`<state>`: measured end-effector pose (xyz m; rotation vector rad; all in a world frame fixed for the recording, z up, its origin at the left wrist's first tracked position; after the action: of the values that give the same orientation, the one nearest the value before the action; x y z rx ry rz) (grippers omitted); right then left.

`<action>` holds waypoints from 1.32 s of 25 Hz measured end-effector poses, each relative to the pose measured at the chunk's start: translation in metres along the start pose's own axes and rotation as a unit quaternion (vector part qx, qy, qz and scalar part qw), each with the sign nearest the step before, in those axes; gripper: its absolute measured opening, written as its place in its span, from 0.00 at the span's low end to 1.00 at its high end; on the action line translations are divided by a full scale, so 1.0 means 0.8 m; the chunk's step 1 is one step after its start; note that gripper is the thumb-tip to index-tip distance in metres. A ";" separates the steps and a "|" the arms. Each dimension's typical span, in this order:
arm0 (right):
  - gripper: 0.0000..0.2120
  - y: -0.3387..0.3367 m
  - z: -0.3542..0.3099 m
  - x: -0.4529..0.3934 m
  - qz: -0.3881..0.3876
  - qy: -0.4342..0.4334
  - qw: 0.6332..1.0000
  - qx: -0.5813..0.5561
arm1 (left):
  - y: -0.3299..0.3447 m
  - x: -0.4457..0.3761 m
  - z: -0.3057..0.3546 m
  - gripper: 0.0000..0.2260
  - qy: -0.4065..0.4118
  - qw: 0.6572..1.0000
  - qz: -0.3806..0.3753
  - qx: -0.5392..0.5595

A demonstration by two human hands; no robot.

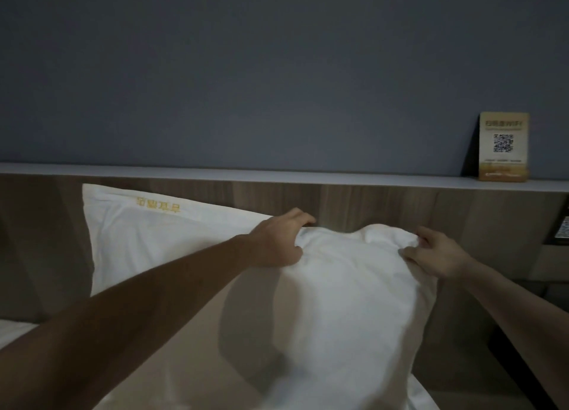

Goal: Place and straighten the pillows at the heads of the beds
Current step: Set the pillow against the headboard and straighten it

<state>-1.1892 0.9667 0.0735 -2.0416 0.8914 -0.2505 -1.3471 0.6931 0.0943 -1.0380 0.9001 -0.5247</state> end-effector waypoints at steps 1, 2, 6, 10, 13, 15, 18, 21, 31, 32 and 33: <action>0.30 0.000 -0.005 0.000 -0.001 -0.021 0.999 0.026 | 0.006 -0.003 0.003 0.33 -0.016 1.000 -0.020 0.002; 0.29 -0.002 -0.011 0.003 -0.001 -0.038 0.998 0.043 | 0.009 -0.006 0.005 0.35 -0.034 0.999 -0.038 0.001; 0.06 -0.022 -0.024 0.012 0.063 -0.123 0.990 -0.005 | 0.015 -0.012 0.004 0.32 -0.071 0.992 -0.100 -0.012; 0.14 -0.040 -0.030 0.021 0.120 -0.169 0.978 -0.022 | -0.004 -0.020 -0.004 0.17 -0.086 0.994 -0.069 -0.004; 0.12 -0.049 -0.030 0.016 0.147 -0.144 0.979 -0.006 | -0.053 -0.031 -0.019 0.11 -0.094 0.991 0.099 0.012; 0.12 -0.059 -0.049 0.010 0.181 -0.159 0.970 -0.013 | -0.079 -0.030 -0.029 0.14 -0.111 0.977 0.177 -0.030; 0.09 -0.077 -0.083 0.003 0.245 -0.174 0.952 -0.058 | -0.096 -0.024 -0.040 0.13 -0.147 0.954 0.251 -0.078; 0.05 -0.070 -0.075 -0.002 0.257 -0.146 0.955 0.012 | -0.087 -0.022 -0.033 0.14 -0.143 0.951 0.261 -0.086; 0.10 -0.079 -0.031 -0.013 0.289 -0.053 0.955 -0.048 | -0.060 -0.027 -0.019 0.15 -0.154 0.947 0.270 -0.084; 0.12 -0.069 -0.033 -0.013 0.271 -0.051 0.961 -0.033 | -0.056 -0.023 -0.022 0.14 -0.156 0.949 0.263 -0.077; 0.15 -0.057 -0.034 -0.009 0.255 -0.049 0.965 -0.013 | -0.054 -0.020 -0.022 0.13 -0.149 0.951 0.261 -0.065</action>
<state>-1.1846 0.9709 0.1264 -1.7557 1.3222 0.1446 -1.3691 0.6776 0.1357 -0.9175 0.8995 0.1358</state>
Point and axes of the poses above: each hand's wrist, its own x-axis away from the middle knuckle, its own y-axis out of the palm, z = x × y, the point moved 7 cm from there along -x, towards the middle knuckle, and after that the axes turned 9 degrees about z, right-handed, at the moved point
